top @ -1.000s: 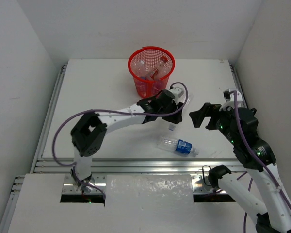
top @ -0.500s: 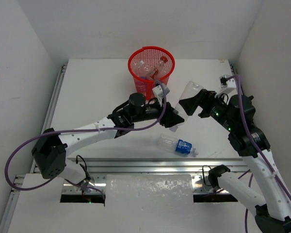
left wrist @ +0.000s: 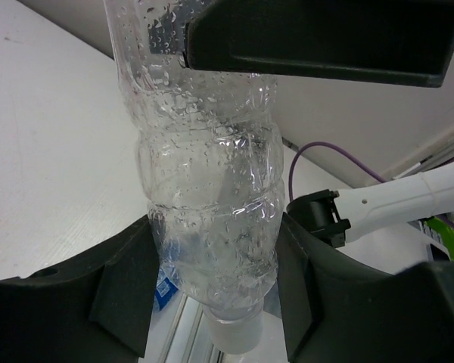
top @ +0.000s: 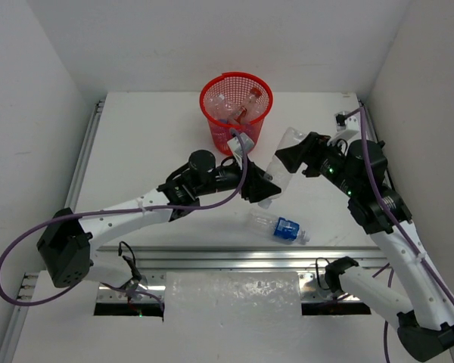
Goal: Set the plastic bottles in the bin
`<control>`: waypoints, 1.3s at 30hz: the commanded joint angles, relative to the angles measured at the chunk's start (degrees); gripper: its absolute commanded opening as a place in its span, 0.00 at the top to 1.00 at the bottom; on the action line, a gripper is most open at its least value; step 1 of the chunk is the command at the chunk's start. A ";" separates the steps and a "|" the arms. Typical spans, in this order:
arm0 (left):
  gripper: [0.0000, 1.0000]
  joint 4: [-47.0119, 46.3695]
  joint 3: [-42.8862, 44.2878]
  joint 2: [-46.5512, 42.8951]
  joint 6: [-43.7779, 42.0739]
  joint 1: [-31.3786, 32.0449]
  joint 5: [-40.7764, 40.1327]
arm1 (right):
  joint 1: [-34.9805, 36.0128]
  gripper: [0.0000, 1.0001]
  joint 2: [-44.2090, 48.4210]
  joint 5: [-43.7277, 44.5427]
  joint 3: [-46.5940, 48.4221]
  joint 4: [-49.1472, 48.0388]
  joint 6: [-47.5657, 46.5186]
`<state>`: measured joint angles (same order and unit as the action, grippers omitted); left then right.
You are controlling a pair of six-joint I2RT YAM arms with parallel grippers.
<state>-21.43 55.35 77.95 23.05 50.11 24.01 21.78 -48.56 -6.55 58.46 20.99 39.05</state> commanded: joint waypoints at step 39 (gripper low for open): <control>0.00 62.83 -4.55 -32.95 10.00 -2.12 -60.31 | -1.21 1.00 -63.24 2.16 53.17 -20.64 -20.24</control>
<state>42.63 49.95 44.49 34.22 48.80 -35.83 20.71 -113.08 -1.06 111.15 5.61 20.03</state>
